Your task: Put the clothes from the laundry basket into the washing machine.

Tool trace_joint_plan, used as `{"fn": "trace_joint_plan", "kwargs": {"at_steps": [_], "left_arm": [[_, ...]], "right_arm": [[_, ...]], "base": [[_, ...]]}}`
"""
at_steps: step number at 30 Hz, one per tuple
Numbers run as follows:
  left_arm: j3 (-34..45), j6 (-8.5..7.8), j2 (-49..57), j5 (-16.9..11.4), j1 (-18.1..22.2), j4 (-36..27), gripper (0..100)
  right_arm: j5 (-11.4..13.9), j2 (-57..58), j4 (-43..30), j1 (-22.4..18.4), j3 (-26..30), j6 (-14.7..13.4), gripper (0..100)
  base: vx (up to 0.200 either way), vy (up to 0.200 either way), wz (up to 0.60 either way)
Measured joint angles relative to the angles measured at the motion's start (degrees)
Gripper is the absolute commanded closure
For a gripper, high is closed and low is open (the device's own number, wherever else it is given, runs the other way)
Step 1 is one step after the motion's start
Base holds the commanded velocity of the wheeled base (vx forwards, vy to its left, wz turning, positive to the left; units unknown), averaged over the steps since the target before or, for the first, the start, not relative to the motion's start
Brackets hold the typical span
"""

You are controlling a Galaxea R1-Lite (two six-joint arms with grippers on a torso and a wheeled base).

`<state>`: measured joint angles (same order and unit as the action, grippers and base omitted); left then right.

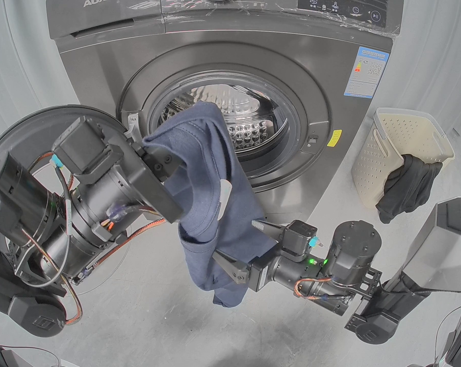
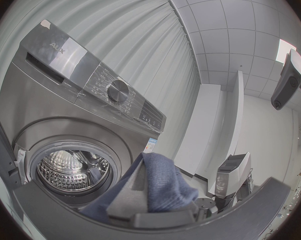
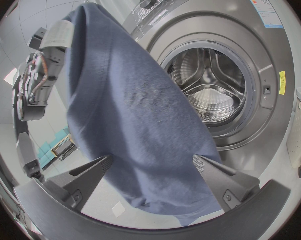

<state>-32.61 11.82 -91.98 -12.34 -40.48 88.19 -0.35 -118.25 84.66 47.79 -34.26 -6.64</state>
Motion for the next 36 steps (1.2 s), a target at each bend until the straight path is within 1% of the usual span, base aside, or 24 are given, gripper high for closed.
{"fn": "trace_joint_plan", "kwargs": {"at_steps": [2,6,14,23,24,31,34,36], "left_arm": [[0.0,0.00,0.0,0.0,-0.3,0.1,100],[-0.2,0.02,0.2,0.0,-0.7,0.2,100],[-0.2,0.02,0.4,0.0,-1.0,0.2,100],[-0.2,0.11,0.4,0.0,-1.0,0.2,100],[-0.3,0.16,0.4,0.0,-0.9,0.2,100],[-0.6,0.46,0.4,0.4,-0.3,0.2,100],[-0.7,0.49,0.3,0.6,0.0,-0.1,100],[-0.9,0.51,0.2,0.7,1.0,-0.2,100]], "right_arm": [[-0.8,-1.1,-0.3,-0.6,-2.0,0.2,0],[-1.4,-3.1,-2.4,-1.9,-6.0,0.5,0],[-1.6,-7.5,-3.2,-3.3,-11.1,0.9,0],[-1.6,-12.6,-3.6,-4.1,-19.3,1.2,0],[-1.6,-13.2,-3.6,-4.4,-20.2,1.2,100],[-1.7,-14.1,-3.6,-5.4,-21.1,0.9,100],[-1.7,-13.4,-3.3,-6.2,-20.4,0.9,100],[-1.7,-12.1,-3.2,-7.1,-19.1,1.0,100]], "base": [[0.000,0.000,0.00],[0.000,0.000,0.00],[0.000,0.000,0.00],[0.000,0.000,0.00],[0.000,0.000,0.00],[0.000,0.000,0.00],[0.000,0.000,0.00],[0.000,0.000,0.00]]}}
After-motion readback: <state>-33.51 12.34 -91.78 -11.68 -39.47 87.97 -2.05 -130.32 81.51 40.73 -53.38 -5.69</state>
